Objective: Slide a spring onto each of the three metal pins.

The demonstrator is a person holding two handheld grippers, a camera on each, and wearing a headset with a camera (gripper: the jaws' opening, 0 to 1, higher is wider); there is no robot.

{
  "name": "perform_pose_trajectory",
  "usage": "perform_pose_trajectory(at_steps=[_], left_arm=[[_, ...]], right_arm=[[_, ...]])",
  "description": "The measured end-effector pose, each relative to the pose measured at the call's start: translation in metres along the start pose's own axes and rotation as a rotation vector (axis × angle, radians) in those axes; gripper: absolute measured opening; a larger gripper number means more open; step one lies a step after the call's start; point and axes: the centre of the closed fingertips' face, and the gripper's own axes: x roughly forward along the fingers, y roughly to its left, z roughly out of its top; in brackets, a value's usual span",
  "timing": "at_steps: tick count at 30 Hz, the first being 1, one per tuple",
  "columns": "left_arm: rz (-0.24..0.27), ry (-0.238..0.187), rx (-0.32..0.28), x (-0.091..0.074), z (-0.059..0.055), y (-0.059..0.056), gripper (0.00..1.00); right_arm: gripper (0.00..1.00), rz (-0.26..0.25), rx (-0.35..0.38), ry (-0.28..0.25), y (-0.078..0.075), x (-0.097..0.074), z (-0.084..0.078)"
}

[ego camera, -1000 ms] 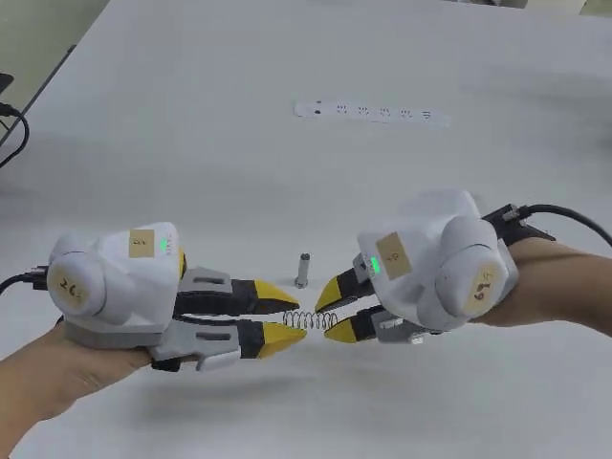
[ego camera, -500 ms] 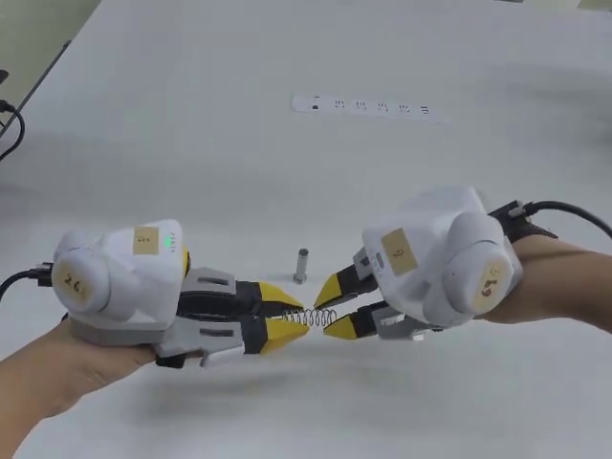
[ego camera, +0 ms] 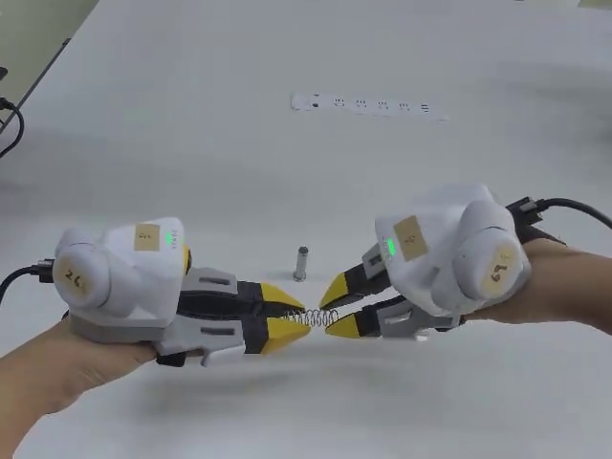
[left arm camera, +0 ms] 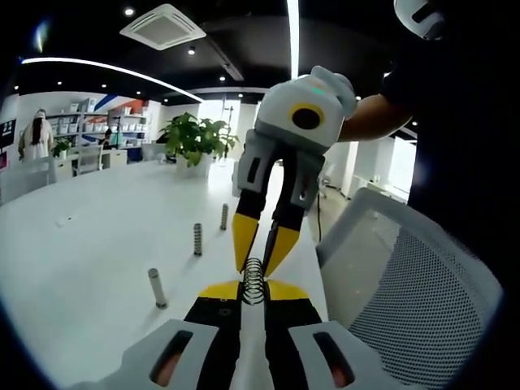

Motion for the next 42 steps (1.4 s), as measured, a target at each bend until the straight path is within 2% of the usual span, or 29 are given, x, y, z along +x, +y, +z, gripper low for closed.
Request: perform_pose_trajectory(at_steps=[1,8,11,13,17,21,29,33,37,42], left_arm=[[0.000,0.000,0.003,0.000,0.000,0.000,0.02],[-0.003,-0.011,0.000,0.000,0.004,-0.001,0.02],[-0.001,-0.015,-0.002,0.000,0.005,-0.001,0.02],[0.000,-0.022,-0.008,-0.001,0.007,0.000,0.02],[-0.002,-0.031,-0.019,-0.001,0.009,0.000,0.02],[-0.004,-0.037,-0.026,0.000,0.009,0.000,0.02],[-0.009,-0.052,-0.044,0.001,0.010,0.001,0.01],[-0.009,-0.058,-0.052,0.002,0.011,0.002,0.01],[-0.011,-0.048,-0.051,0.002,0.008,0.002,0.01],[-0.012,-0.026,-0.044,0.004,0.002,0.001,0.01]], right_arm=[[0.09,-0.004,0.033,-0.002,0.000,0.000,-0.001],[0.09,-0.007,0.138,-0.053,-0.003,-0.004,-0.002],[0.09,-0.006,0.207,-0.092,-0.004,-0.005,-0.001],[0.09,-0.004,0.252,-0.139,-0.005,-0.006,0.001],[0.08,-0.005,0.281,-0.181,-0.006,-0.010,0.000],[0.07,0.000,0.305,-0.192,-0.006,-0.012,0.000],[0.07,-0.011,0.281,-0.183,-0.007,-0.019,0.005],[0.06,-0.016,0.249,-0.156,-0.009,-0.022,0.008],[0.06,-0.012,0.193,-0.123,-0.010,-0.023,0.013],[0.06,-0.003,0.143,-0.105,-0.009,-0.024,0.023]])
